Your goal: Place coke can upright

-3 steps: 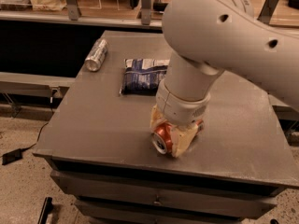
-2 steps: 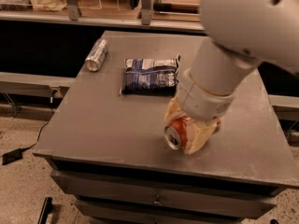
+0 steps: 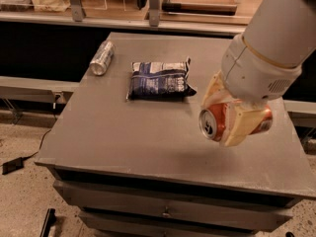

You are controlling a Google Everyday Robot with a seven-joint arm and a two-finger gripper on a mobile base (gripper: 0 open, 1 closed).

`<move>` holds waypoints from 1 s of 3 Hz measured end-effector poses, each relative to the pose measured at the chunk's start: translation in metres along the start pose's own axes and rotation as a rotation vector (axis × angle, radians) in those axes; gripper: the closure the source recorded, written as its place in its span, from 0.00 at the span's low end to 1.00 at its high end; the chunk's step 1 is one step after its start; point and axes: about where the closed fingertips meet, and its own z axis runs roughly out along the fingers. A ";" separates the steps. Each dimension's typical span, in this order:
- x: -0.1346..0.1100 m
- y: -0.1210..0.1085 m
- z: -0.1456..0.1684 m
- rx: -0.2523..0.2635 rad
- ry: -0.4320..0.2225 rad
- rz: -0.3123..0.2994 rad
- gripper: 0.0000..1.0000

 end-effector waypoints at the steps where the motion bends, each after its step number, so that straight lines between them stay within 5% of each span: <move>1: -0.002 -0.001 -0.004 0.011 0.002 0.013 1.00; 2: 0.017 -0.012 -0.007 0.061 -0.071 0.024 1.00; 3: 0.036 -0.034 0.006 0.083 -0.425 -0.092 1.00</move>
Offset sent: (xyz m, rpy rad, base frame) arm 0.0102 0.0150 0.0250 0.7549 0.1595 0.3219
